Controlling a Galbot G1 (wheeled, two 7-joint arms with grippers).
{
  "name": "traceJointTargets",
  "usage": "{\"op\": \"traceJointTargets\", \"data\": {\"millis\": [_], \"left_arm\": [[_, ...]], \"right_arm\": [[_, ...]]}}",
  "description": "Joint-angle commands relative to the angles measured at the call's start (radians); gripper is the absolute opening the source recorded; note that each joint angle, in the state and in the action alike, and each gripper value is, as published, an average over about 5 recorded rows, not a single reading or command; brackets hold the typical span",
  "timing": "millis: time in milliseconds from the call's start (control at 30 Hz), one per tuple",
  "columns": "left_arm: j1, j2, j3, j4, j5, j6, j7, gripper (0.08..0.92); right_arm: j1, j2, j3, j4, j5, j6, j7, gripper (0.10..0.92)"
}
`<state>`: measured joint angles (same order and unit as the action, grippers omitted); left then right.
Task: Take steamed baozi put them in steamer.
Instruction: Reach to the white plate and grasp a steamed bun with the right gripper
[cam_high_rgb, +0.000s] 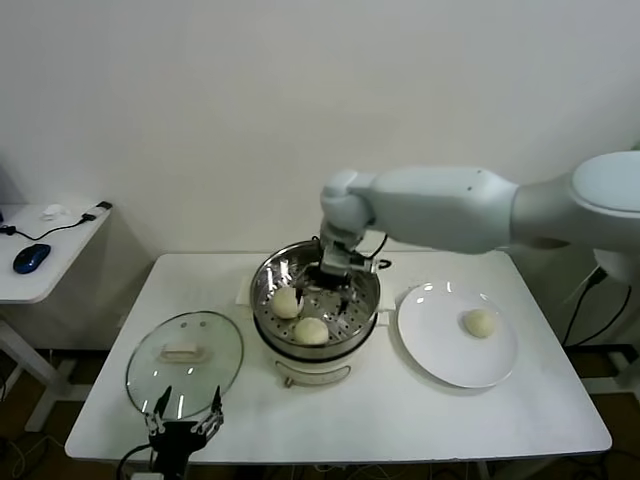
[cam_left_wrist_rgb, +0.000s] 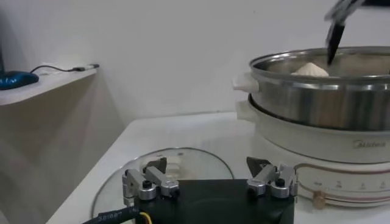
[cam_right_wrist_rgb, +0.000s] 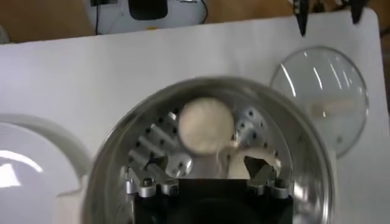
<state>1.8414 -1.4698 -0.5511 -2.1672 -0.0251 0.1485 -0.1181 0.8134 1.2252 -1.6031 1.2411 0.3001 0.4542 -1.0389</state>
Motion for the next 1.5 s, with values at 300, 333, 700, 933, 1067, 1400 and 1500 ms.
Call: {"op": "traceJointTargets", "data": {"millis": [300, 333, 700, 933, 1067, 1400, 1500], "left_arm": [[-0.011, 0.002, 0.002, 0.005, 0.0, 0.001, 0.003, 0.823], [-0.013, 0.002, 0.003, 0.007, 0.0, 0.002, 0.004, 0.823], [-0.033, -0.018, 0.004, 0.017, -0.008, 0.022, 0.024, 0.823], [-0.022, -0.025, -0.002, 0.025, -0.007, 0.016, 0.023, 0.823], [-0.016, -0.028, -0.003, 0.027, -0.005, 0.012, 0.021, 0.823], [-0.008, -0.034, -0.006, 0.032, -0.005, 0.009, 0.018, 0.823], [-0.009, -0.035, -0.006, 0.031, -0.005, 0.01, 0.018, 0.823]], "right_arm": [[0.079, -0.603, -0.213, -0.105, 0.161, -0.502, -0.088, 0.823], [0.02, -0.622, -0.171, -0.126, 0.134, -0.51, -0.081, 0.823], [-0.487, -0.587, 0.248, -0.341, -0.09, -0.527, -0.03, 0.823], [-0.614, -0.453, 0.369, -0.469, -0.106, -0.514, -0.003, 0.823], [-0.636, -0.394, 0.393, -0.512, -0.103, -0.508, 0.001, 0.823], [-0.645, -0.332, 0.396, -0.568, -0.124, -0.502, 0.001, 0.823], [-0.648, -0.326, 0.402, -0.576, -0.131, -0.504, 0.004, 0.823]]}}
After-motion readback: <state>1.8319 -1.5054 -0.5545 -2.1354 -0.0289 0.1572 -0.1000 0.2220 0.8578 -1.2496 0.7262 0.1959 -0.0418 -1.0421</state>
